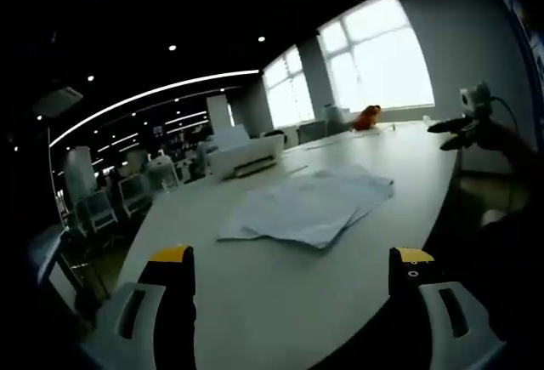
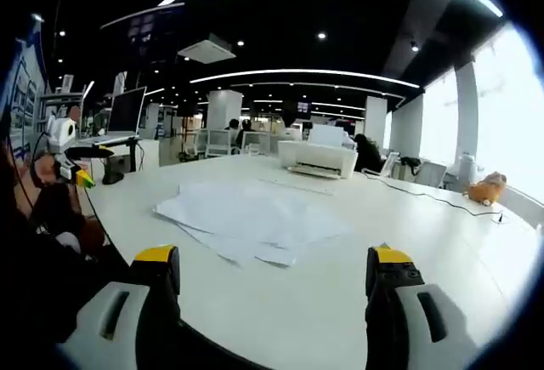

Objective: Organize the stack of printing papers by aligning and flattening the scattered papers on the table

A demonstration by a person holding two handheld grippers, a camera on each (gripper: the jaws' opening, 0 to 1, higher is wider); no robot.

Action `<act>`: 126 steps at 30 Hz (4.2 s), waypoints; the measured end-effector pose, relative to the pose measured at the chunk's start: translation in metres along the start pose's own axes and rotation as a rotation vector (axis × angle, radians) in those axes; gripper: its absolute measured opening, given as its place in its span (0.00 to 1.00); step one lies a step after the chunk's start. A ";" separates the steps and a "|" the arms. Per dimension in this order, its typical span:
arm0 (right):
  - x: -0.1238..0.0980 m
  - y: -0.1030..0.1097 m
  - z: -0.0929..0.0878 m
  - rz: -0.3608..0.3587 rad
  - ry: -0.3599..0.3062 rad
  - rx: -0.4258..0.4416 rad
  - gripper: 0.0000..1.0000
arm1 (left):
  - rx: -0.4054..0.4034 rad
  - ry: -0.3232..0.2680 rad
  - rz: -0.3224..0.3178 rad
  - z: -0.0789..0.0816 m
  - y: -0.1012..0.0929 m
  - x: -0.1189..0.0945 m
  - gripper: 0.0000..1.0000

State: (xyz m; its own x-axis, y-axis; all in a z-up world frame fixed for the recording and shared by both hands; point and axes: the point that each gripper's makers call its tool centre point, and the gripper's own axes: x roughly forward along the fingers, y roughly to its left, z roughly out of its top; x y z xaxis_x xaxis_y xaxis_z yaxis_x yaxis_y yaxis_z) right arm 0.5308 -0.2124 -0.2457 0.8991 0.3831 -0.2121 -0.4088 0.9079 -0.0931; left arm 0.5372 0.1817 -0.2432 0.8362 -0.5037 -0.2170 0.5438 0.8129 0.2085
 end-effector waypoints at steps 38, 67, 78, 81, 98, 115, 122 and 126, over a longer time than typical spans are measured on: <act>-0.003 -0.001 -0.004 -0.012 -0.006 0.005 0.85 | 0.007 -0.011 -0.012 0.000 -0.009 -0.002 0.97; 0.007 0.011 -0.001 0.017 -0.005 -0.003 0.85 | 0.006 -0.031 -0.028 0.008 -0.013 -0.004 0.97; 0.013 0.018 0.002 0.039 -0.005 -0.011 0.85 | 0.008 -0.033 -0.026 0.008 -0.013 -0.005 0.97; 0.015 0.019 0.002 0.043 -0.005 -0.010 0.85 | 0.010 -0.033 -0.024 0.009 -0.012 -0.005 0.97; 0.033 0.034 0.003 0.084 0.013 -0.044 0.84 | 0.007 -0.036 -0.031 0.010 -0.012 -0.008 0.97; 0.042 0.040 0.011 0.101 0.003 -0.050 0.85 | 0.010 -0.033 -0.030 0.009 -0.010 -0.009 0.97; 0.045 0.041 0.012 0.105 0.000 -0.049 0.85 | 0.013 -0.036 -0.033 0.011 -0.012 -0.009 0.97; 0.046 0.042 0.012 0.108 0.001 -0.052 0.85 | 0.015 -0.034 -0.034 0.010 -0.012 -0.009 0.97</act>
State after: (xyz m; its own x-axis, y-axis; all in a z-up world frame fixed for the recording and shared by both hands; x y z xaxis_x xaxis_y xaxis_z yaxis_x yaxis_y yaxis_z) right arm 0.5569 -0.1548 -0.2473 0.8492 0.4780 -0.2245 -0.5108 0.8513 -0.1197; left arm 0.5235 0.1732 -0.2341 0.8189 -0.5410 -0.1914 0.5728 0.7907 0.2160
